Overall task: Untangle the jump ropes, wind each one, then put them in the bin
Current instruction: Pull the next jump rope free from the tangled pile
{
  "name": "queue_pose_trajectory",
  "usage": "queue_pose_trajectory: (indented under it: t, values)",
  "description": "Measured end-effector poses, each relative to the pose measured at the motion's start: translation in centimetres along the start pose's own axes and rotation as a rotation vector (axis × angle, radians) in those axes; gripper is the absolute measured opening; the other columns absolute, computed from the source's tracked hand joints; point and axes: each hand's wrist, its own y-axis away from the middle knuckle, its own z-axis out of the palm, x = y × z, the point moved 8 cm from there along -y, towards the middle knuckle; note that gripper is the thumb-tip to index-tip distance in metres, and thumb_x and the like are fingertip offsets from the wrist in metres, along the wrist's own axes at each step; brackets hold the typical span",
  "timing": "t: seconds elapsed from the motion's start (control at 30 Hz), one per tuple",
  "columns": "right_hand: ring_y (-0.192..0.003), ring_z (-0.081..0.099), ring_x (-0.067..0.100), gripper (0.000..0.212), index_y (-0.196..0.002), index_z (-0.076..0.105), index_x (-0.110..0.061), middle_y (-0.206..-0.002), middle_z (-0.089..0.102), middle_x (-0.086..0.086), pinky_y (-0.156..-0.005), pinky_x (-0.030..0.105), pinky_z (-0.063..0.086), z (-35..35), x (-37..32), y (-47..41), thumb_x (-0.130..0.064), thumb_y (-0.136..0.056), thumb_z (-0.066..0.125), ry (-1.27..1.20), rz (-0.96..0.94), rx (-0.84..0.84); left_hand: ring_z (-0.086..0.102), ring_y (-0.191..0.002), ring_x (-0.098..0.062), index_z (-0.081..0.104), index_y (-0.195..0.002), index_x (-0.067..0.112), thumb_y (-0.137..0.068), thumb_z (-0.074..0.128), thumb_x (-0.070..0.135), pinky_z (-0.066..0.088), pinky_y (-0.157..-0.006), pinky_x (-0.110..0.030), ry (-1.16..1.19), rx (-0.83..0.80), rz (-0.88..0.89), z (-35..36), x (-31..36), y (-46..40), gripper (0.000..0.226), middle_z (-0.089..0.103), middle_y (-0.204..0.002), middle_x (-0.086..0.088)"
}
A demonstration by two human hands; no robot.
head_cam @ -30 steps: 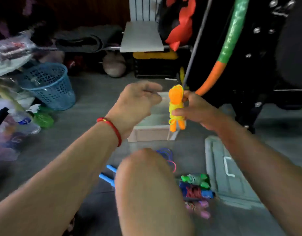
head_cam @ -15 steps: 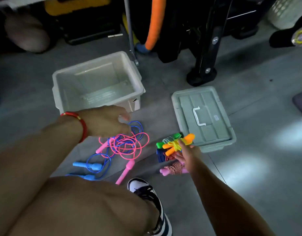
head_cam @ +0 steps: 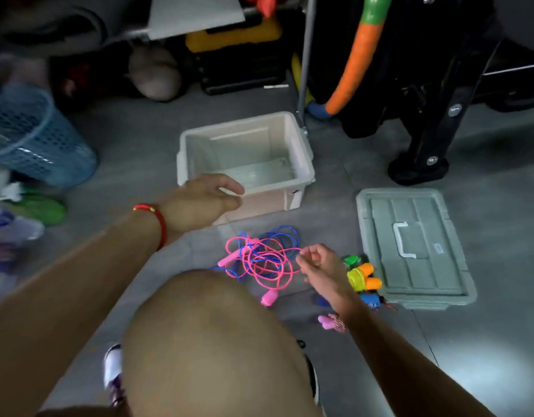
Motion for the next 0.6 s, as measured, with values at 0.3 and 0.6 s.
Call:
queue_pose_trajectory:
  t: [0.3,0.6]
  values:
    - [-0.077,0.064,0.015,0.010,-0.103,0.065,-0.024,-0.092,0.069,-0.008,-0.077,0.030,0.050,11.2,-26.4,-1.4,-0.029,-0.094,0.066,0.920,-0.678,-0.791,0.064,-0.079,-0.017,0.049,-0.133,0.044,-0.091,0.067,0.034,0.048,-0.064,-0.015,-0.321,-0.023,-0.318,-7.1,-17.9,8.2,0.047,0.066,-0.115,-0.003]
    - [-0.114,0.060,0.031,0.041,-0.122,0.061,-0.016,-0.121,0.063,0.009,-0.091,0.034,0.048,24.4,-1.9,-1.0,-0.040,-0.090,0.069,1.524,-0.485,-1.037,0.034,-0.136,-0.031,0.030,-0.152,0.042,-0.094,0.056,0.043,0.037,-0.112,-0.046,-0.542,-0.103,-0.187,-5.6,-20.0,6.6,0.064,0.047,-0.145,-0.005]
